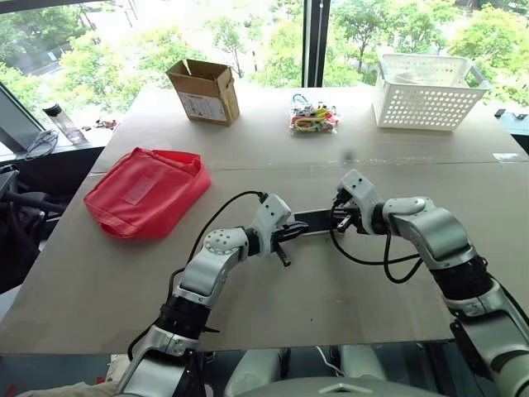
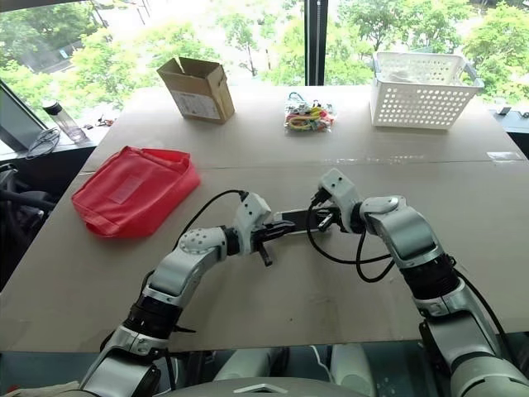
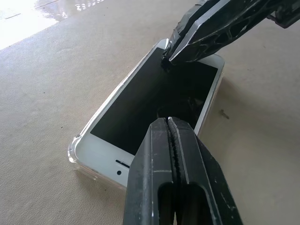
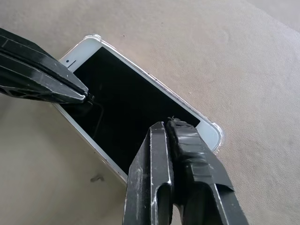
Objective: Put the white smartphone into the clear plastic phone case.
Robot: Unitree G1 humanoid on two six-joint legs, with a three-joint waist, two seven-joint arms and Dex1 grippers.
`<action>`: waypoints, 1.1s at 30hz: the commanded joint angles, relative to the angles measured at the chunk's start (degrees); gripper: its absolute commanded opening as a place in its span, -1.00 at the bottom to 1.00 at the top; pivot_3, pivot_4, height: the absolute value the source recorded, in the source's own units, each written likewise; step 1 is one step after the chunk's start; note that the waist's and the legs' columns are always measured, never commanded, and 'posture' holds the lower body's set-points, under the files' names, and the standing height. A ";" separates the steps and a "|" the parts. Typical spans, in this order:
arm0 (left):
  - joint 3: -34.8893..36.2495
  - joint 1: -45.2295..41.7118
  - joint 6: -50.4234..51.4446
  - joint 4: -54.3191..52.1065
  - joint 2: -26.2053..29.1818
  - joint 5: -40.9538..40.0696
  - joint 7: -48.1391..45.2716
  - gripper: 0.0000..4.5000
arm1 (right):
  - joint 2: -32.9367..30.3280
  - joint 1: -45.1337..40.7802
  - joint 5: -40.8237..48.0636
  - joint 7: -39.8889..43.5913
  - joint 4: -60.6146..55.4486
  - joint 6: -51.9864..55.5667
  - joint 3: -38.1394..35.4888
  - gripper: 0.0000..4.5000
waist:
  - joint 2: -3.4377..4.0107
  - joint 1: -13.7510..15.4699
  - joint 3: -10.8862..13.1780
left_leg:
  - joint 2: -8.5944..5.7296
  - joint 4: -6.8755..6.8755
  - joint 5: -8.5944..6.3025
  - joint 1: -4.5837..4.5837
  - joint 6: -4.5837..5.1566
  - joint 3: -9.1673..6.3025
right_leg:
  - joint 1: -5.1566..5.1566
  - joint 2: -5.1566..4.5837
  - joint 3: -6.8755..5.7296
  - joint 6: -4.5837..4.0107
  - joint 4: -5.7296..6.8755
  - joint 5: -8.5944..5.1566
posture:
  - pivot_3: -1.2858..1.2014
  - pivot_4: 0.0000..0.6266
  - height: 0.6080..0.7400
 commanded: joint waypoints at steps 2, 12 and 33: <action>-0.34 0.39 0.63 -0.59 0.12 0.12 0.02 -0.99 | -1.12 3.20 -0.44 -1.79 5.38 5.74 2.35 -1.00 | -0.01 0.03 -0.01 | 0.00 0.00 0.00 0.00 0.00 -0.02 | 0.00 0.00 -0.01 0.00 0.00 0.00 | 0.03 -0.52 1.00; -0.40 0.54 1.31 -1.39 0.09 0.06 0.12 -0.99 | -0.88 3.69 0.18 -2.78 5.97 6.67 2.42 -1.00 | -0.02 0.10 -0.08 | 0.00 -0.01 -0.03 -0.01 -0.04 -0.03 | 0.01 -0.03 -0.03 0.04 -0.01 -0.03 | 0.03 -0.52 1.00; -0.56 0.62 2.68 -2.93 0.11 -0.06 0.35 -0.99 | -3.65 7.31 5.25 2.16 -2.95 -3.35 -1.98 -1.00 | 0.22 0.18 0.14 | -0.02 -0.15 -0.04 -0.27 -0.05 -0.35 | -0.05 -0.07 -0.34 0.08 -0.21 -0.06 | 0.03 -0.52 1.00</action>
